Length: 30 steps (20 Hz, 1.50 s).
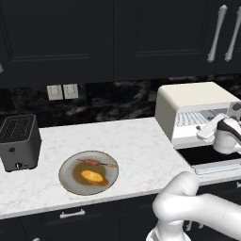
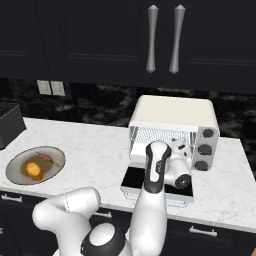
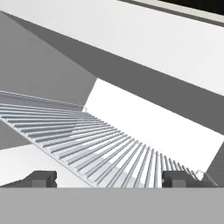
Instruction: Pick up the kebab skewer and baguette bread, and place them inside the toaster oven. Close the toaster oven door and start by setting the timer.
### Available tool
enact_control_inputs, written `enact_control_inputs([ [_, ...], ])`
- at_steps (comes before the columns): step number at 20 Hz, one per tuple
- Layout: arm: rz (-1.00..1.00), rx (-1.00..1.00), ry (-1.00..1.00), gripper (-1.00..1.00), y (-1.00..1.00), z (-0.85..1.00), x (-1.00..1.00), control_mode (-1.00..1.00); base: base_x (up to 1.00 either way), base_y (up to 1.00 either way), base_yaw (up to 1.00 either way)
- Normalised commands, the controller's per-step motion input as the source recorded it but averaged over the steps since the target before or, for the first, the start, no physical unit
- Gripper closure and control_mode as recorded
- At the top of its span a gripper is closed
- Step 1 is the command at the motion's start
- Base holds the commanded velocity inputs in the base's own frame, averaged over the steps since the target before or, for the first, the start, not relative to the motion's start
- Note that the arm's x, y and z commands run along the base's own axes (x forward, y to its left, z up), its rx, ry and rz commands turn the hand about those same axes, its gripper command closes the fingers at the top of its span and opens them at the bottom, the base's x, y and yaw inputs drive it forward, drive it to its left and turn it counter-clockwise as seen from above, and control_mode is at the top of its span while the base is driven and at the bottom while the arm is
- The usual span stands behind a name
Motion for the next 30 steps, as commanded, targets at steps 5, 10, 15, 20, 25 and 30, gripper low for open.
enact_control_inputs([
  [5, -0.08, -0.08, -0.02, -1.0, 0.01, 0.0, 0.0, -1.0, 0.0, 0.0, 0.0],
  [10, -0.04, -0.04, 0.0, -1.0, 0.1, -0.09, 0.01, -1.0, 0.0, 0.0, 0.0],
  [15, 0.0, 0.0, 0.0, -1.0, 0.08, -0.01, 0.18, -1.0, 0.0, 0.0, 0.0],
  [20, 0.0, 0.0, 0.0, -1.0, 0.01, -0.01, 0.18, -1.0, 0.0, 0.0, 0.0],
  [25, 0.0, -0.01, 0.0, -1.0, 0.0, -0.05, 0.06, -1.0, 0.0, 0.0, 0.0],
  [30, -0.01, 0.0, 0.0, 1.0, 0.0, -0.01, 0.0, -1.0, 0.0, 0.0, 0.0],
])
